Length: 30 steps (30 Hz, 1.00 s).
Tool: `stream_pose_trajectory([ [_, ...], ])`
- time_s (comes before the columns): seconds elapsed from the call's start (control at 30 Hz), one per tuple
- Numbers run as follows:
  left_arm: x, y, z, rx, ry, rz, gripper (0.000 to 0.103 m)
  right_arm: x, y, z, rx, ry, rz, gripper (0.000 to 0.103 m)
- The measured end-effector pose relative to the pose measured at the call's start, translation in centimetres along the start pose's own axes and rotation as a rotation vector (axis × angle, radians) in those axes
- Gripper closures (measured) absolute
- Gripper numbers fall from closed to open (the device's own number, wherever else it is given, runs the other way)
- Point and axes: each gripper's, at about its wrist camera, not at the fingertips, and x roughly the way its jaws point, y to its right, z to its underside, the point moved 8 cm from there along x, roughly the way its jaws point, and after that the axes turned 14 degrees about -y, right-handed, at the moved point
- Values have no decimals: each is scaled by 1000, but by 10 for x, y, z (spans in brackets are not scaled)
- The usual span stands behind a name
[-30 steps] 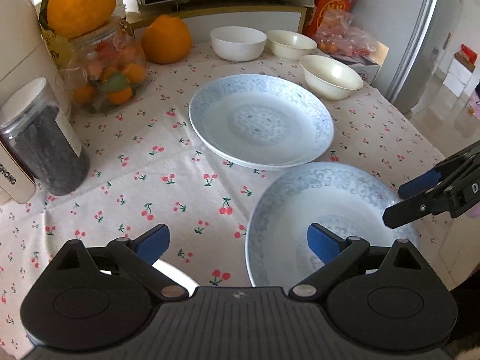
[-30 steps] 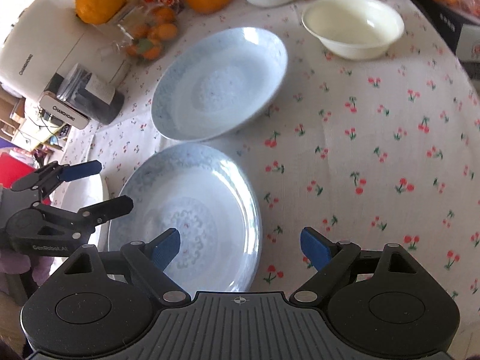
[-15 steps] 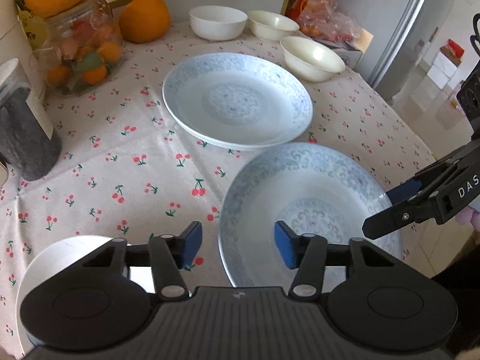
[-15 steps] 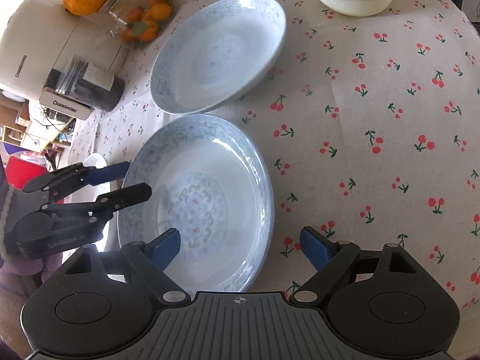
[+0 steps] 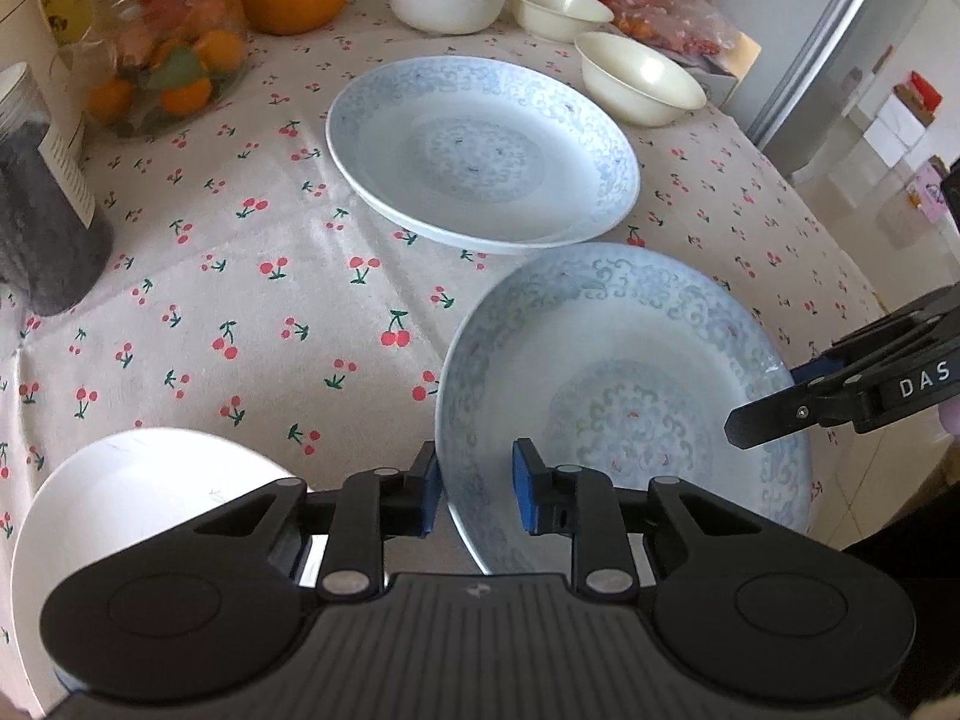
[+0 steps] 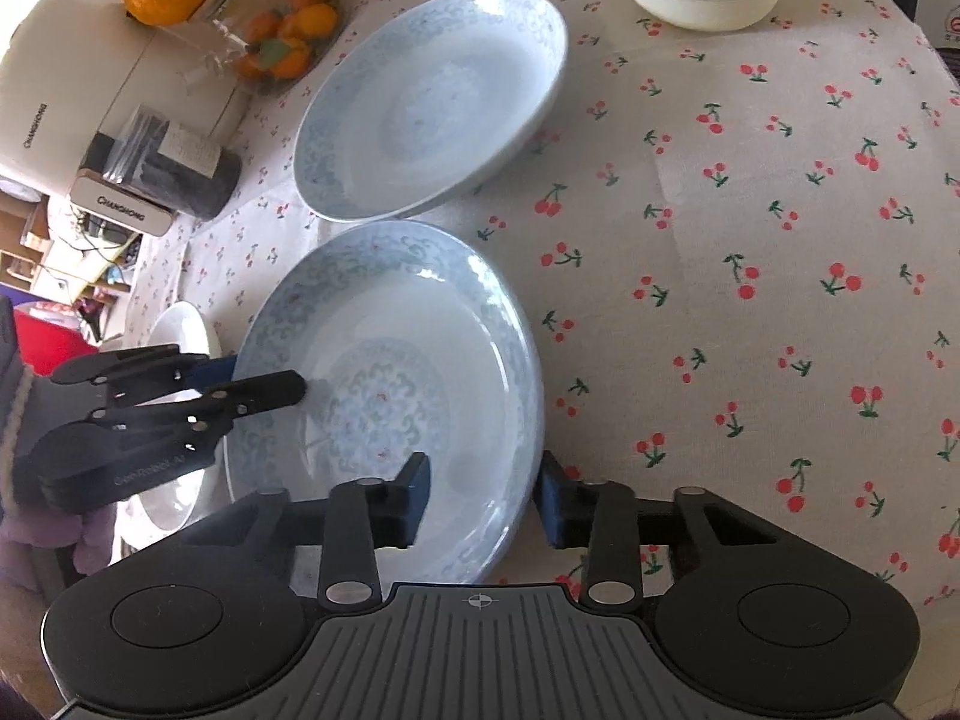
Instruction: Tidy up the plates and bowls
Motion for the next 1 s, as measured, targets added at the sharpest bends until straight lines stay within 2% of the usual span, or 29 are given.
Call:
stream_pose_trajectory([
  [0.07,-1,-1,0,-5,1,0,83,-1,3,0,9,3,6,76],
  [0.17,-2,0,1,2,4,-13,84,-2,4,1,11,8,11,78],
  [0.43,-6,-1,1,-3,11,-23,84,-15,1,-1,7,44,7,79],
  [1.0,-22,-5,-6,-74,68,14,84,-34,-5,-11,20,100,-25,79],
])
